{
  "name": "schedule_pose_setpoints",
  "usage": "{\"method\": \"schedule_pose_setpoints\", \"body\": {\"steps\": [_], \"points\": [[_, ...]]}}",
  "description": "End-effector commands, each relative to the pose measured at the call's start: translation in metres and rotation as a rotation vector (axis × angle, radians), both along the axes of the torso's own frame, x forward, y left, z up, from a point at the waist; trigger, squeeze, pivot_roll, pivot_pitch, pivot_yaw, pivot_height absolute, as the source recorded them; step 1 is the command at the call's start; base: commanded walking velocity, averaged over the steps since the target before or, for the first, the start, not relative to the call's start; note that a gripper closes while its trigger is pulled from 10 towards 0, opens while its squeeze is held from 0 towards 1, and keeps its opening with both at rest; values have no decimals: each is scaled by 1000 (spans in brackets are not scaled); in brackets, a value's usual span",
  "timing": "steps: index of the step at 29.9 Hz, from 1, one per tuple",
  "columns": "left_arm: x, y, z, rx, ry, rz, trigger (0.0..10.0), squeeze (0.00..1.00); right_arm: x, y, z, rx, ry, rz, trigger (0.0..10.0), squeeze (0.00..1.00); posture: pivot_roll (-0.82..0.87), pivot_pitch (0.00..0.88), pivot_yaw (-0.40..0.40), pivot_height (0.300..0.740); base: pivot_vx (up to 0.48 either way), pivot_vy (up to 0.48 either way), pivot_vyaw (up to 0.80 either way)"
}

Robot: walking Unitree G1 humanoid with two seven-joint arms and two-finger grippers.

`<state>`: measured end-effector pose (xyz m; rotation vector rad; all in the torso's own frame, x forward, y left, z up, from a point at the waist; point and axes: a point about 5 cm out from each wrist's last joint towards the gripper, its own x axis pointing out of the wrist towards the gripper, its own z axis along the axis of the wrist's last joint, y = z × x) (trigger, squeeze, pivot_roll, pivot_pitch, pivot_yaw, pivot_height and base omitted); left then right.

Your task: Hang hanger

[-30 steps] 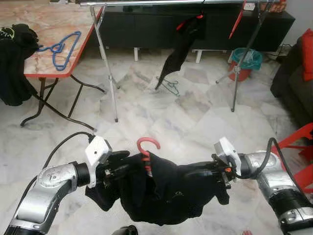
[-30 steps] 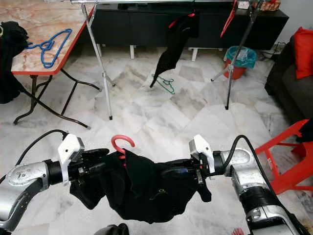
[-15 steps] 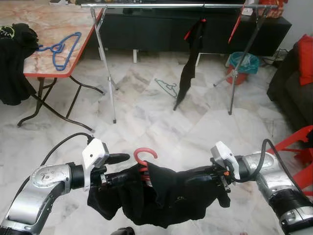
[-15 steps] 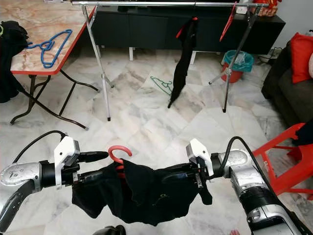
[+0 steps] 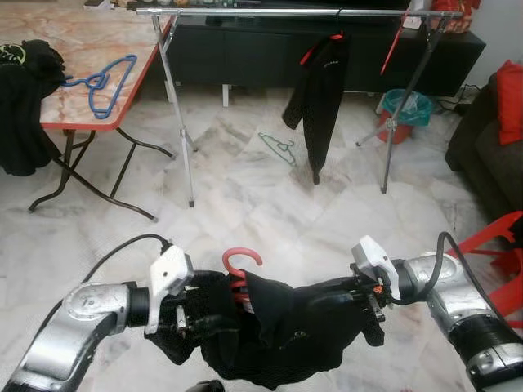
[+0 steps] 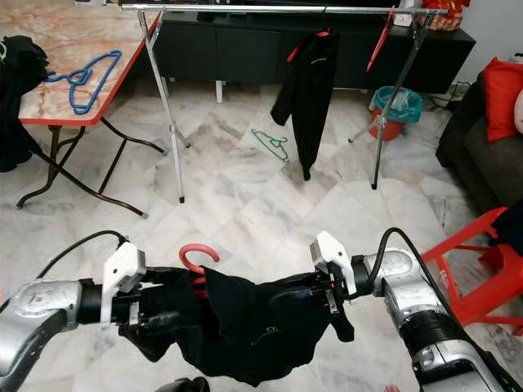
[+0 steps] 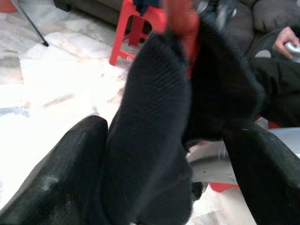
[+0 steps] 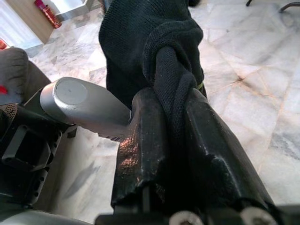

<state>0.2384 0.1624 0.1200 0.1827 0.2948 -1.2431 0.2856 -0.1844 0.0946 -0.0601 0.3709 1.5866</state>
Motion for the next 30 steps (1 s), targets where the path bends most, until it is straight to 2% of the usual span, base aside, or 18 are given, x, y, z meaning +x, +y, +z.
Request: {"method": "schedule_pose_setpoints", "body": {"steps": [1,9,10,11,12,13,14,30], "points": [[4,-4,-4,17,-16,15,10000,0,4,1,11,31,-47,20,10000,0,87,49,-64,740,0,0,0],[6,-12,-5,-12,-7,5,10000,0,3,4,11,39,-47,30,10000,0,84,58,-63,740,0,0,0],[5,-14,-5,-21,-2,-4,7098,0,3,4,11,40,-46,31,10000,0,83,59,-63,740,0,0,0],[5,-14,-5,-21,-2,-4,7098,0,3,4,11,40,-46,31,10000,0,83,59,-63,740,0,0,0],[5,-15,-4,-31,0,-12,4000,0,3,5,11,41,-44,32,10000,0,83,59,-63,740,0,0,0],[5,-16,-4,-35,-1,-15,4000,0,3,5,10,41,-43,33,10000,0,83,59,-63,740,0,0,0],[5,-16,-4,-36,-2,-14,0,0,3,5,10,41,-43,34,10000,0,82,62,-63,740,0,0,0],[2,-19,1,-95,14,-51,0,0,4,8,10,47,-40,39,10000,0,82,71,-64,740,0,0,0]]}}
